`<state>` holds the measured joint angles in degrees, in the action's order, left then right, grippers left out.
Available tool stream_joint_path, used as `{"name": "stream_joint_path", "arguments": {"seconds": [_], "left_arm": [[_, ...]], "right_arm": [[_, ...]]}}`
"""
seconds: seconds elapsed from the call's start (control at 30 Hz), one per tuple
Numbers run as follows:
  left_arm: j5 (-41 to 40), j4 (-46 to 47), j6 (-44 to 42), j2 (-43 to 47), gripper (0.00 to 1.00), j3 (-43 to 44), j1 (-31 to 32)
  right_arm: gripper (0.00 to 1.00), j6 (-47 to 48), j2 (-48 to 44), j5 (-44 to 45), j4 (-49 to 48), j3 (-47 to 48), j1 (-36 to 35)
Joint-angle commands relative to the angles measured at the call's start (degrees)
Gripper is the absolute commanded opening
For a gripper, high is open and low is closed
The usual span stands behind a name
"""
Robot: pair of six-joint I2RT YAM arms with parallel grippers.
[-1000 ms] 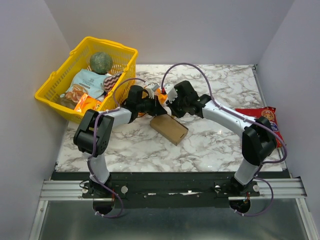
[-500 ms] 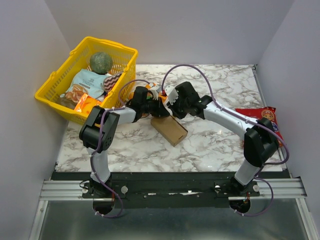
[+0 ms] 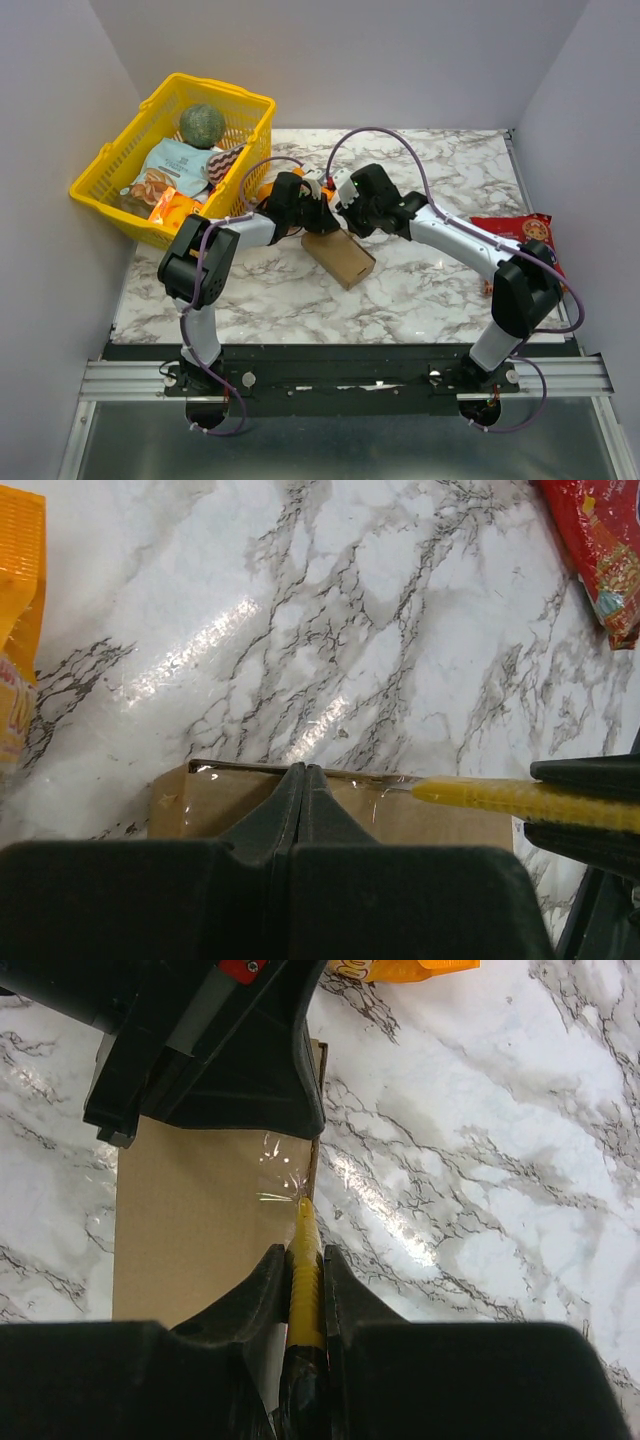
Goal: Unpack the express box
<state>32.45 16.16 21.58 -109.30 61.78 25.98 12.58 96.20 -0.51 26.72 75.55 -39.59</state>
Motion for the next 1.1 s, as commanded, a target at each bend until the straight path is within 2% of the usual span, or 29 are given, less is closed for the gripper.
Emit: {"name": "stream_joint_path", "arguments": {"seconds": [0.0,0.73,1.07], "left_arm": [[-7.3,-6.8,-3.9,1.5,0.00,-2.3,-0.8],[-10.2,-7.2,-5.8,2.0,0.00,-4.3,-0.7],[-10.0,-6.8,-5.8,1.7,0.00,-4.6,-0.7]], "right_arm": [[0.00,0.3,0.0,1.0,2.1,1.4,-0.5],[0.01,-2.6,-6.3,0.2,11.5,-2.8,-0.5],[0.00,-2.7,-8.0,2.2,11.3,-4.5,-0.4]]}}
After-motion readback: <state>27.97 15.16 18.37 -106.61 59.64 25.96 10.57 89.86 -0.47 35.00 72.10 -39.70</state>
